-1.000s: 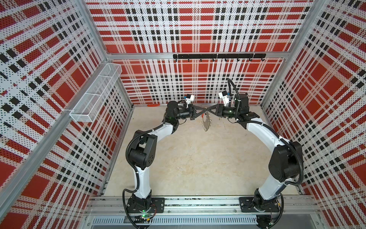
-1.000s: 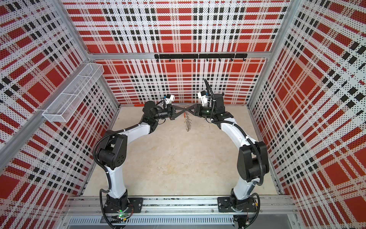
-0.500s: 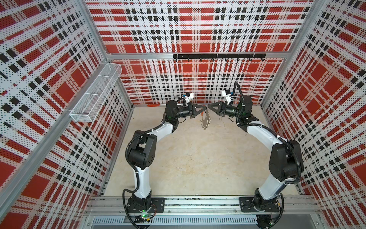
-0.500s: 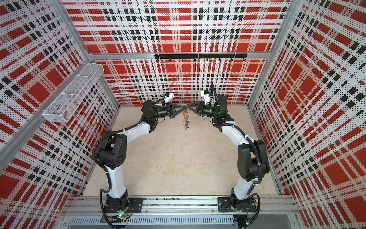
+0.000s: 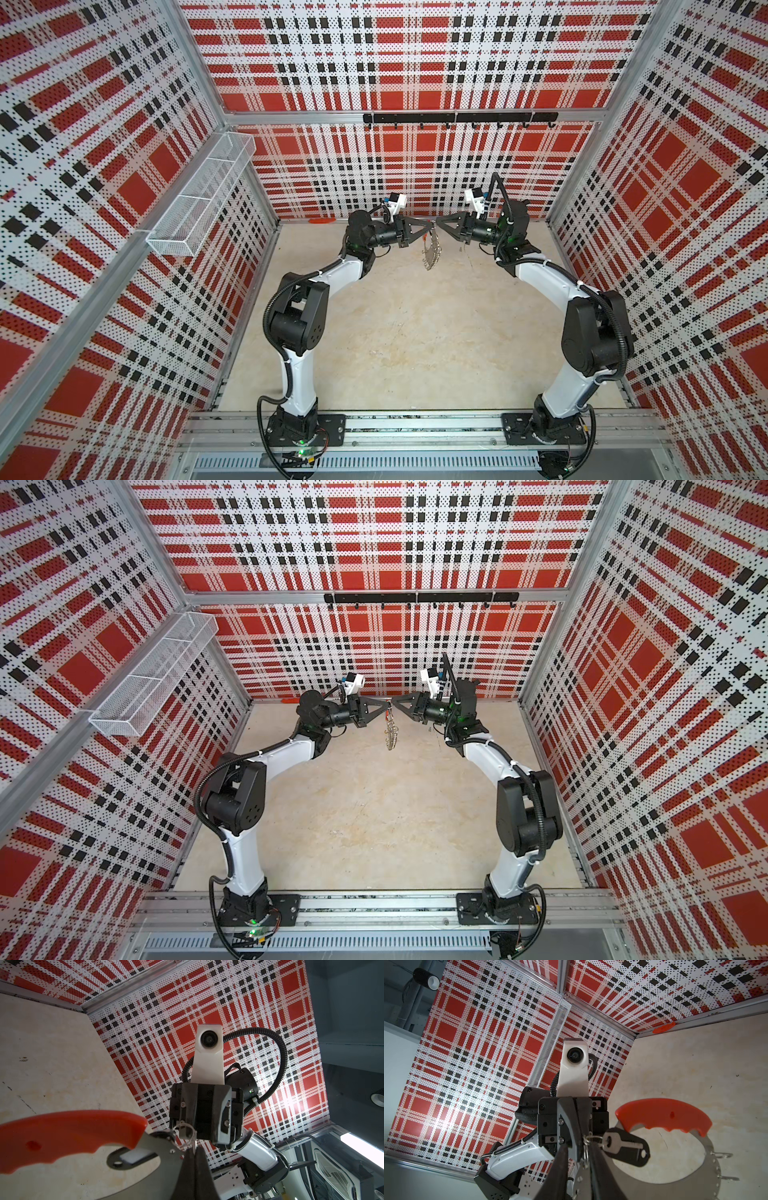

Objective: Put the keys on the keyring

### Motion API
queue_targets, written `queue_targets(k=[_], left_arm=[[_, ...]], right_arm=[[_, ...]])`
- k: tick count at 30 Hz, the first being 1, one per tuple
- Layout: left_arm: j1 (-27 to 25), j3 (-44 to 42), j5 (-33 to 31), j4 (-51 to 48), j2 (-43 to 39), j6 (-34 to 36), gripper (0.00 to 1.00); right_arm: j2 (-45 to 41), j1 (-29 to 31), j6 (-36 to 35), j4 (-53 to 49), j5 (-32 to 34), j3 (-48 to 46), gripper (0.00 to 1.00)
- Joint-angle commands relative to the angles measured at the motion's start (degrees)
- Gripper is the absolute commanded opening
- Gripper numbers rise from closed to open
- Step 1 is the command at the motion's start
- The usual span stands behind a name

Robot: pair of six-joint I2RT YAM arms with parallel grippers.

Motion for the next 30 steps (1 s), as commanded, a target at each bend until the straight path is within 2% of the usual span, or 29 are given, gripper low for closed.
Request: queue_targets(k=[1, 8, 13, 17, 20, 22, 25, 26, 28, 30], left_arm=[[0.07, 1.52, 0.10, 3.00, -0.58, -0.34, 0.00], [0.10, 1.20, 0.09, 3.35, -0.76, -0.58, 0.00], [0.18, 1.06, 0.13, 3.43, -0.71, -0.76, 0.00], [0.18, 0.94, -0.16, 3.70, -0.52, -0.87, 0.00], [0.72, 0.27, -0.84, 3.70, -0.59, -0.46, 0.00], [1.84, -1.37, -1.96, 3.58, -1.40, 1.60, 0.06], [5.03, -4.76, -5.72, -3.92, -3.98, 9.67, 0.19], [6.14, -5.41, -7.54, -9.03, -5.12, 13.93, 0.27], [8.99, -4.57, -15.31, -27.46, -7.83, 28.43, 0.33], [9.65, -1.22, -26.44, -44.90, -9.38, 41.35, 0.43]], right_arm=[[1.24, 0.84, 1.14, 2.45, -0.99, 0.42, 0.22], [2.41, 1.37, 1.59, 3.11, -1.17, 1.26, 0.19], [2.24, 1.38, 1.58, 3.21, -1.17, 1.32, 0.06], [2.15, 1.34, 1.50, 3.02, -1.25, 1.57, 0.00], [2.23, 1.37, 0.56, 1.52, -1.19, 2.32, 0.00], [2.23, 1.25, -2.43, -2.90, -0.49, 3.62, 0.00], [2.15, 0.74, -8.59, -12.06, 2.13, 5.37, 0.00], [2.06, 0.39, -9.88, -13.76, 3.07, 5.41, 0.00], [2.30, -0.26, -11.43, -16.64, 4.29, 5.03, 0.00], [2.75, -0.46, -15.15, -22.22, 5.88, 5.83, 0.00]])
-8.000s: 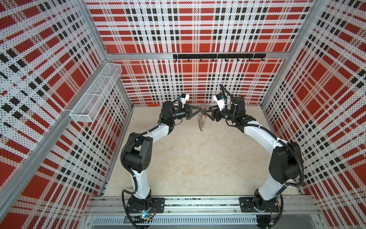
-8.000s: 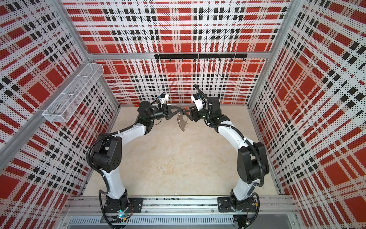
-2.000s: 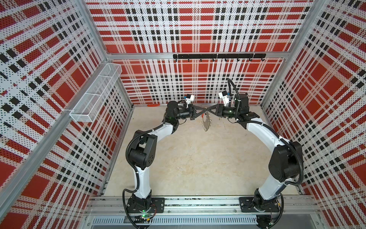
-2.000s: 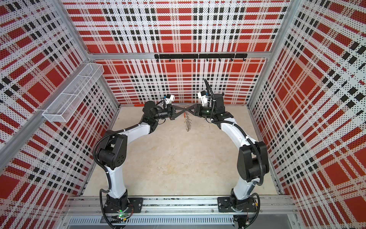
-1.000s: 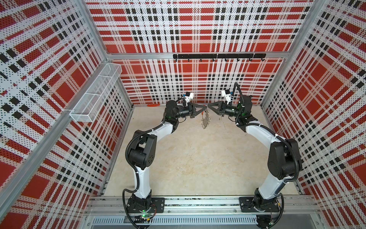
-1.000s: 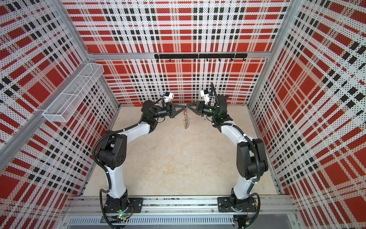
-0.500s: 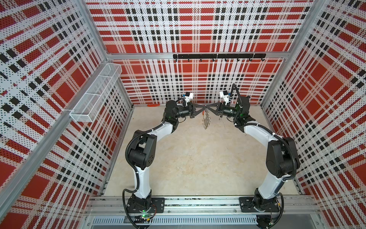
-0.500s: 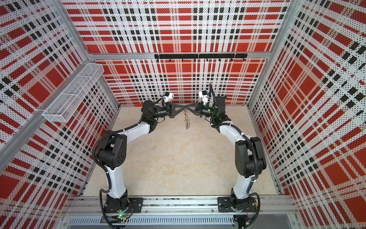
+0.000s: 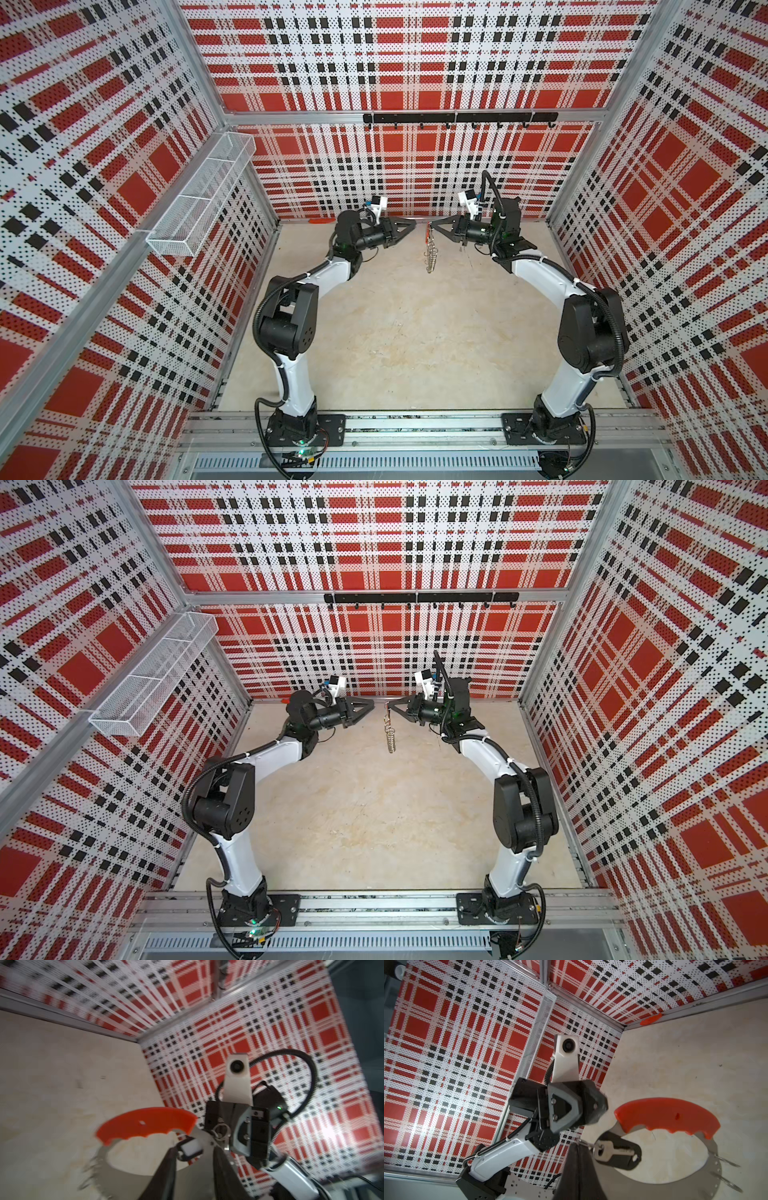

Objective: Put the keys on the keyring

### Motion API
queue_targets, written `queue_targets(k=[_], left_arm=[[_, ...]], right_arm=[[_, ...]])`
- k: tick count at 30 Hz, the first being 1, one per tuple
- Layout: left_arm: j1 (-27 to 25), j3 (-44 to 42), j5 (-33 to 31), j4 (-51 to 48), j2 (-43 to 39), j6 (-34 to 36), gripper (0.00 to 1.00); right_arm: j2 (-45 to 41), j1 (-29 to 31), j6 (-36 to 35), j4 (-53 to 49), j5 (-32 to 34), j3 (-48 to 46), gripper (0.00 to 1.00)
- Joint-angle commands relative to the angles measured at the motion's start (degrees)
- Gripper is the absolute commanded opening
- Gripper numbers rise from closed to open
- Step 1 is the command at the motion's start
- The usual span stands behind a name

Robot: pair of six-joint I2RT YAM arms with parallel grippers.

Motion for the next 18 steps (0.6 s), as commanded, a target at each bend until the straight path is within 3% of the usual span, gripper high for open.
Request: queue_targets(k=[1, 3, 6, 11, 18], left_arm=[[2.11, 4.07, -18.68, -29.55, -4.74, 25.33, 0.46], [2.28, 3.66, -19.83, -31.81, -5.28, 27.23, 0.54], [2.19, 0.02, -16.59, -28.02, -5.80, 24.63, 0.59], [0.64, -1.97, -16.36, -26.89, -5.80, 24.47, 0.60], [0.43, -5.02, -15.95, -24.99, -8.03, 23.88, 0.60]], right_arm=[[1.26, -0.88, -9.01, -12.05, 4.24, 2.81, 0.00], [1.62, -0.80, -13.23, -17.82, 6.88, 3.58, 0.00], [1.53, -0.83, -17.31, -22.92, 11.36, 3.25, 0.00], [3.31, 0.49, -14.98, -18.87, 12.70, -1.20, 0.00], [11.68, 6.73, -16.49, -20.18, 15.50, 3.95, 0.00]])
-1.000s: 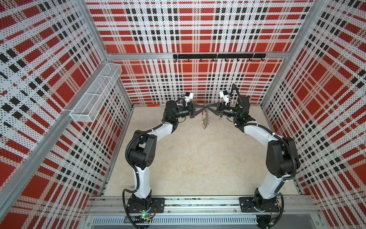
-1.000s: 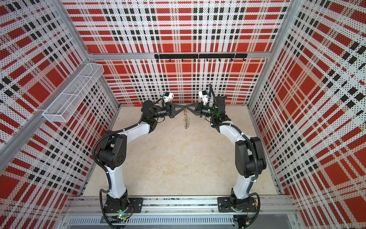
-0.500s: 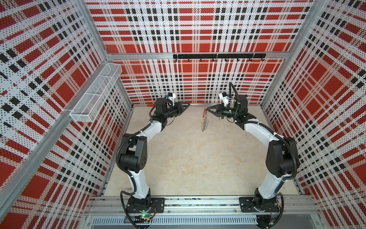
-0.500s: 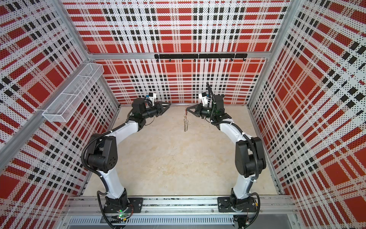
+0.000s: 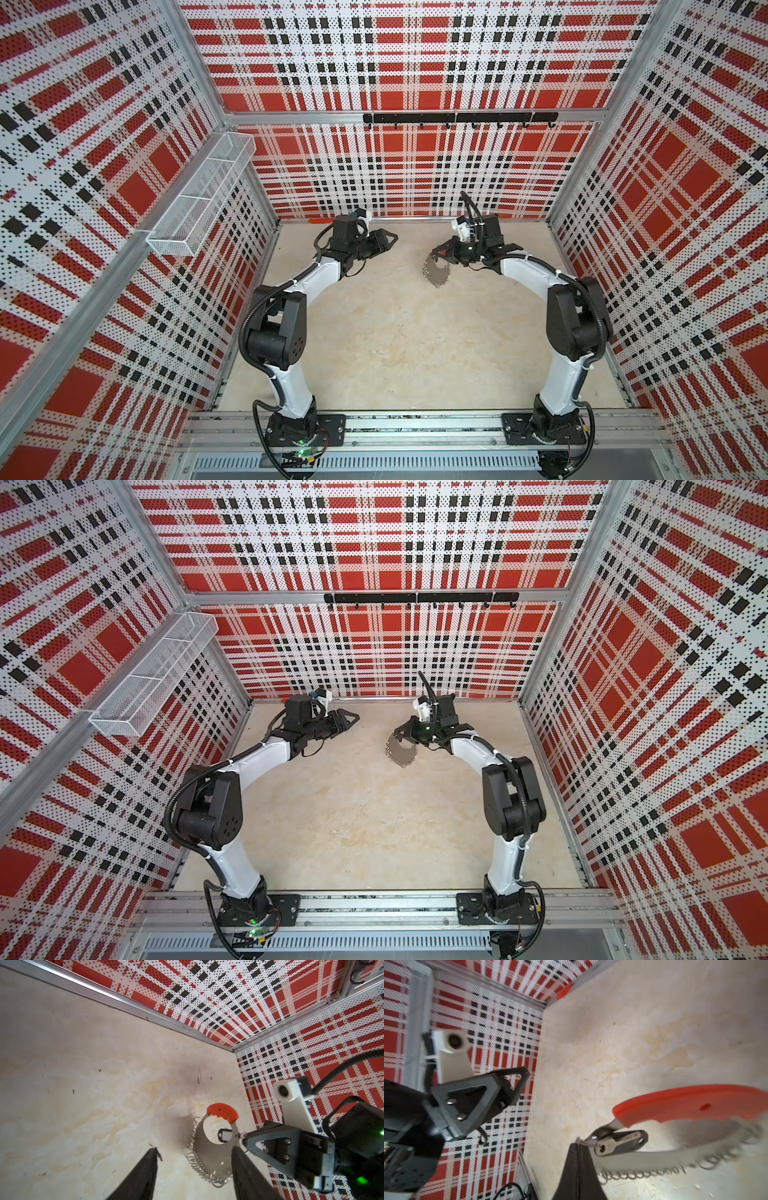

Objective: Put the keys on the keyring

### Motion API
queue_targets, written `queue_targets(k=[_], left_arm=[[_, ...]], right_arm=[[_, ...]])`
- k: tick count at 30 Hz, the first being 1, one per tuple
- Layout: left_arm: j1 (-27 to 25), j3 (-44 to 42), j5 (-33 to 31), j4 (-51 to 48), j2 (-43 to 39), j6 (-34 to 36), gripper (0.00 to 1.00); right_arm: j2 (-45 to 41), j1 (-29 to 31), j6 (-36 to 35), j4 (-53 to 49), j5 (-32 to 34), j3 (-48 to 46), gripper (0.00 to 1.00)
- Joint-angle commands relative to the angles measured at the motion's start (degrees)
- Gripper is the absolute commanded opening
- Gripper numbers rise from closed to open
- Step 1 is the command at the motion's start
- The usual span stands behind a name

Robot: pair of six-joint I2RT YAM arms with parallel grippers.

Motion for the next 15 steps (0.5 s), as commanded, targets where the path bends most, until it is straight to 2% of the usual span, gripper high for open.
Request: queue_targets(k=[1, 6, 11, 12, 15], left_arm=[[0.61, -2.66, -0.21, 1.38, -3.74, 0.97, 0.60], [2.43, -8.22, 0.02, 4.75, -7.13, -0.73, 0.60], [3.27, -11.05, -0.16, 5.50, -8.49, -0.76, 0.60], [3.35, -11.35, -0.53, 5.25, -8.53, -0.45, 0.60], [3.71, -11.87, -2.32, 4.35, -9.22, 0.76, 0.63]], right_arm=[[4.65, 3.29, -0.72, 0.29, 1.42, 3.14, 0.00], [10.53, 5.95, 6.25, 11.03, -0.68, 1.65, 0.00], [12.99, 6.86, 7.94, 14.31, -0.12, -0.26, 0.00], [12.53, 6.90, 8.22, 14.85, 0.08, -1.27, 0.03], [10.08, 6.81, 5.75, 11.42, 1.80, -3.10, 0.26]])
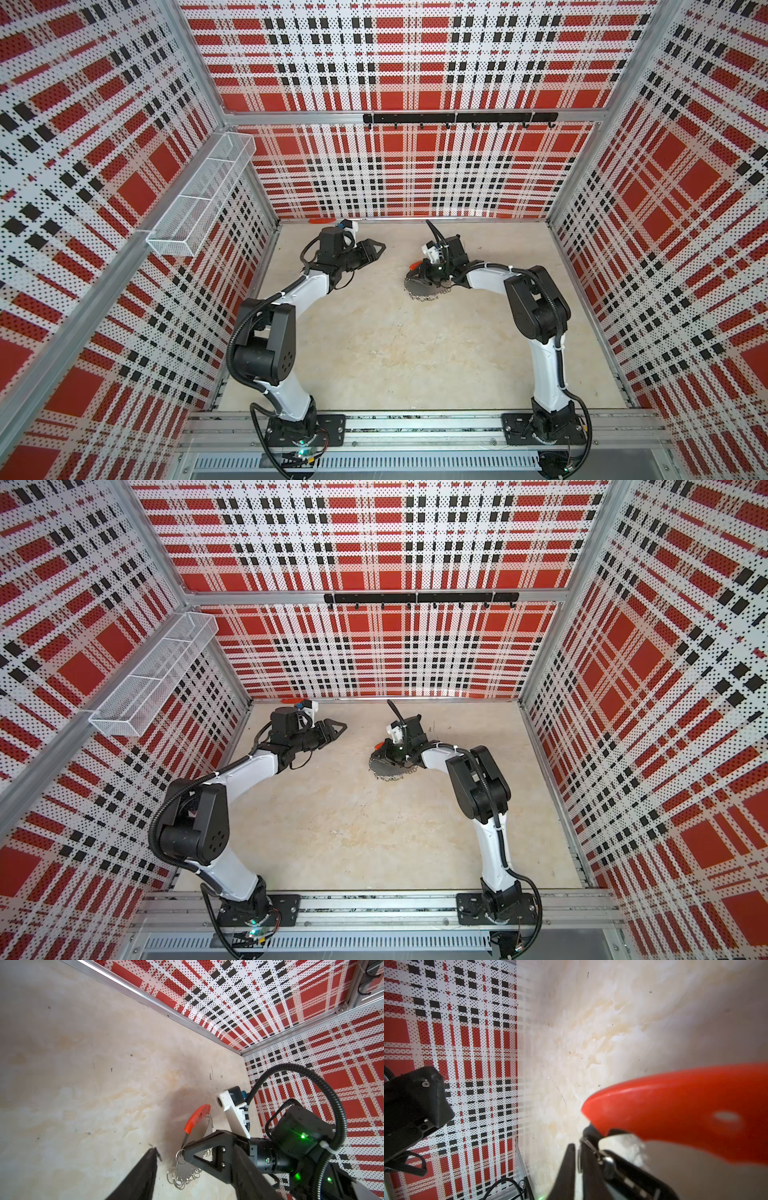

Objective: Put the keys on the keyring

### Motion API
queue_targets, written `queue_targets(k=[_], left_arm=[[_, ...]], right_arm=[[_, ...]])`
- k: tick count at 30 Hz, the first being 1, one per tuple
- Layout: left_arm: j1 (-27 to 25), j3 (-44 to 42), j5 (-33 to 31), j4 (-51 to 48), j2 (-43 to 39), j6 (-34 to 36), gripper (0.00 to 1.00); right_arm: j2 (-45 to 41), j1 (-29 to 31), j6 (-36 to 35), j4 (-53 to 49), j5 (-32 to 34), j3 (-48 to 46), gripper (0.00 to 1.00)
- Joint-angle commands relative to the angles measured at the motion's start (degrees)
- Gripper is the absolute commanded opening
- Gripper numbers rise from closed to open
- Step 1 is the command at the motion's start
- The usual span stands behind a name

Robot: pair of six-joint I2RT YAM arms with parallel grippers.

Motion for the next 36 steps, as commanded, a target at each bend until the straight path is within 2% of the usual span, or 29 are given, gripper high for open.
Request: queue_targets(k=[1, 3, 5, 9, 12, 16, 17, 20, 23, 28, 33, 36], left_arm=[[0.57, -1.13, -2.49, 0.62, -2.59, 1.64, 0.68], [0.94, -1.55, -4.51, -0.03, -3.39, 2.61, 0.75], [1.36, -2.08, -6.43, -0.50, -4.25, 3.52, 0.98], [2.13, -2.12, -10.96, -2.62, -5.61, 5.71, 0.98], [2.26, -2.00, -17.56, -5.02, -7.10, 8.25, 0.98], [2.04, -4.62, -29.27, -5.05, -11.14, 12.26, 0.98], [1.89, -5.92, -32.68, -4.31, -12.49, 13.48, 0.98], [0.92, -12.41, -43.82, 1.54, -17.24, 18.21, 0.98], [-0.60, -22.08, -51.08, 12.93, -21.81, 25.07, 0.98], [-3.14, -37.55, -53.31, 35.69, -23.35, 40.38, 0.98], [-3.14, -39.60, -55.89, 40.16, -18.70, 42.31, 0.98], [-2.65, -42.63, -55.52, 47.25, -16.19, 40.88, 0.98]], right_arm=[[-4.03, -0.13, -2.27, -1.97, 3.03, -2.32, 0.33], [-7.56, -0.66, -5.38, -6.21, 6.18, -4.51, 0.45], [-11.68, -1.94, -8.06, -10.19, 9.42, -7.34, 0.49], [-20.32, -5.13, -12.33, -13.64, 16.04, -12.47, 0.51], [-27.93, -8.58, -17.02, -13.95, 23.61, -15.38, 0.54], [-39.51, -11.44, -24.17, -11.32, 49.71, -21.14, 0.62], [-42.24, -11.66, -26.20, -8.55, 58.15, -23.59, 0.66], [-47.48, -11.83, -36.10, 6.10, 71.64, -34.49, 0.69], [-49.01, -11.84, -43.58, 22.15, 76.09, -45.27, 0.75], [-46.78, -12.45, -43.59, 41.57, 77.58, -56.73, 0.76], [-43.23, -15.80, -42.40, 49.30, 70.87, -60.84, 0.77], [-41.45, -16.94, -44.91, 55.60, 67.46, -62.42, 0.78]])
